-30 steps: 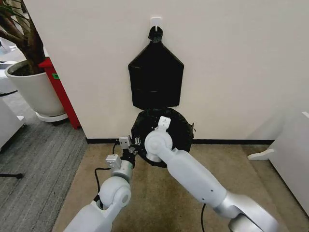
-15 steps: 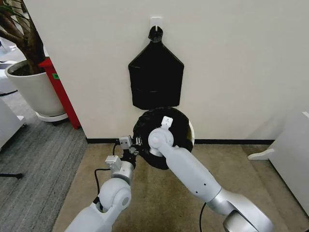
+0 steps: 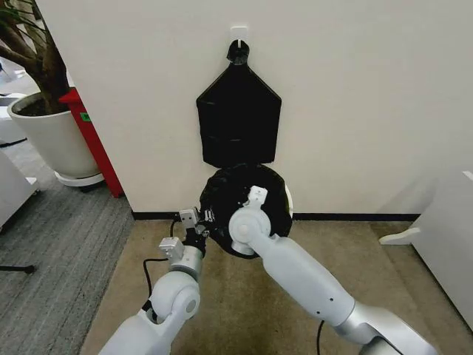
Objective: Place the garbage bag over the trash bin.
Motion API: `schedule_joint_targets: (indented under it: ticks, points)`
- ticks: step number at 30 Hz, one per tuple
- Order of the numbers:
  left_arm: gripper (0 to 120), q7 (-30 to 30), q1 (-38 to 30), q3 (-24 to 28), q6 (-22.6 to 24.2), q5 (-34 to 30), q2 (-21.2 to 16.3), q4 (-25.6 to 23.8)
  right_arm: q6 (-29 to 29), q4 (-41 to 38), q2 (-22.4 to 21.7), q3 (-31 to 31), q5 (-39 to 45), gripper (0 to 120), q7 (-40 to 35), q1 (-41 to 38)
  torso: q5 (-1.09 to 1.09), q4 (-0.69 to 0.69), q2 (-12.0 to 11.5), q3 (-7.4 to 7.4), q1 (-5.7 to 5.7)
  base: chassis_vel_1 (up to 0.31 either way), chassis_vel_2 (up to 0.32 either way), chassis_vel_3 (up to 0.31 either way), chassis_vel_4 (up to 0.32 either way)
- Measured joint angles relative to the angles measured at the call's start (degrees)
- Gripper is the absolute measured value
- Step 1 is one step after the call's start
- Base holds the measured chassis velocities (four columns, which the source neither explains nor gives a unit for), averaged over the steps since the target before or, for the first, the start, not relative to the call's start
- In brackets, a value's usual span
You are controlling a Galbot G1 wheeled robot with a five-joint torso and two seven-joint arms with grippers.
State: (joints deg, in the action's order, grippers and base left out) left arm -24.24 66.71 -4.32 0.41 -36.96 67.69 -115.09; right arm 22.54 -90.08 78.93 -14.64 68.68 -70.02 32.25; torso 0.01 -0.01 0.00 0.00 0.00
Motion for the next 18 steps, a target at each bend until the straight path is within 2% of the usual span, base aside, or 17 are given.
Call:
schedule_joint_targets:
  ticks: [5,14,18]
  points:
    - [3,-0.3,-0.3,0.0,0.1,-0.1,0.0,-0.1,0.2,-0.8,-0.1,0.2,-0.1,0,-0.1,0.1,0.0,0.0,0.0,0.0,0.0,0.0,0.0,0.0,0.0]
    - [3,-0.7,-0.6,0.3,0.3,0.1,0.4,0.6,-0.6,-11.9,-2.1,-4.1,6.6,0,-3.6,1.0,-0.02,0.0,0.0,-0.01,0.0,0.0,0.0,0.0,0.0]
    - [3,-0.9,-0.8,0.5,0.4,0.1,0.5,0.6,-0.2,-10.0,-0.8,-4.5,5.6,0,-3.0,2.4,-0.01,0.01,0.0,0.0,0.0,0.0,0.0,0.0,0.0]
